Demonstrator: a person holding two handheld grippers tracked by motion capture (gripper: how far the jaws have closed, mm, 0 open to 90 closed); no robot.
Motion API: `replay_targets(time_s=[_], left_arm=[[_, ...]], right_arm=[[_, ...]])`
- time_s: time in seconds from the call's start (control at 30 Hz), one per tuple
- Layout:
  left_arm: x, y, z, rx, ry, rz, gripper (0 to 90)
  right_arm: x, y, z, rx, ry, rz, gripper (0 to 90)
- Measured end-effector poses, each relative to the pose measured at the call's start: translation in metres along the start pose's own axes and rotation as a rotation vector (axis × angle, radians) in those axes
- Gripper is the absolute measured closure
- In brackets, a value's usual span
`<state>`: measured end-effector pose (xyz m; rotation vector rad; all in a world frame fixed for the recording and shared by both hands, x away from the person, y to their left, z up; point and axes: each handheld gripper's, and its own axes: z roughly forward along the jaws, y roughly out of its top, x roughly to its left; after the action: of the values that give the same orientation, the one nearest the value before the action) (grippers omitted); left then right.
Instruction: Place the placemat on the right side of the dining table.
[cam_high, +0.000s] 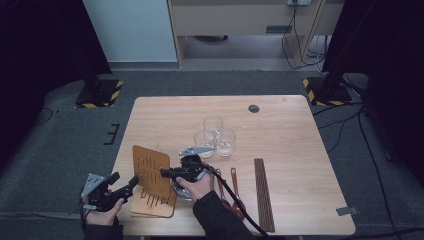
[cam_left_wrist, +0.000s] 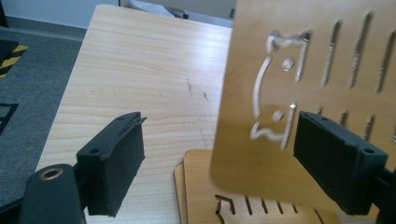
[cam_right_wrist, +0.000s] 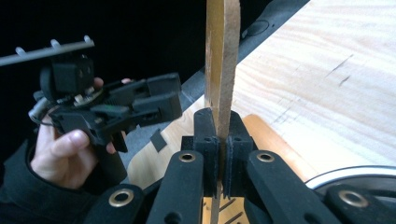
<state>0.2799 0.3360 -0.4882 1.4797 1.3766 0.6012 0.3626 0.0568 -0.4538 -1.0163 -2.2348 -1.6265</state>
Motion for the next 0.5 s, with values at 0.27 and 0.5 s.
replay_targets(time_s=[0.27,0.5], left_arm=[[0.004,-0.004,0.005,0.044,0.031,0.015,16.1],[0.006,-0.01,0.012,0.104,0.056,0.032,16.9]], right_arm=[[-0.003,0.01,-0.015,-0.043,-0.026,-0.003,87.1],[-0.005,0.016,-0.025,-0.07,-0.045,-0.012,87.1]])
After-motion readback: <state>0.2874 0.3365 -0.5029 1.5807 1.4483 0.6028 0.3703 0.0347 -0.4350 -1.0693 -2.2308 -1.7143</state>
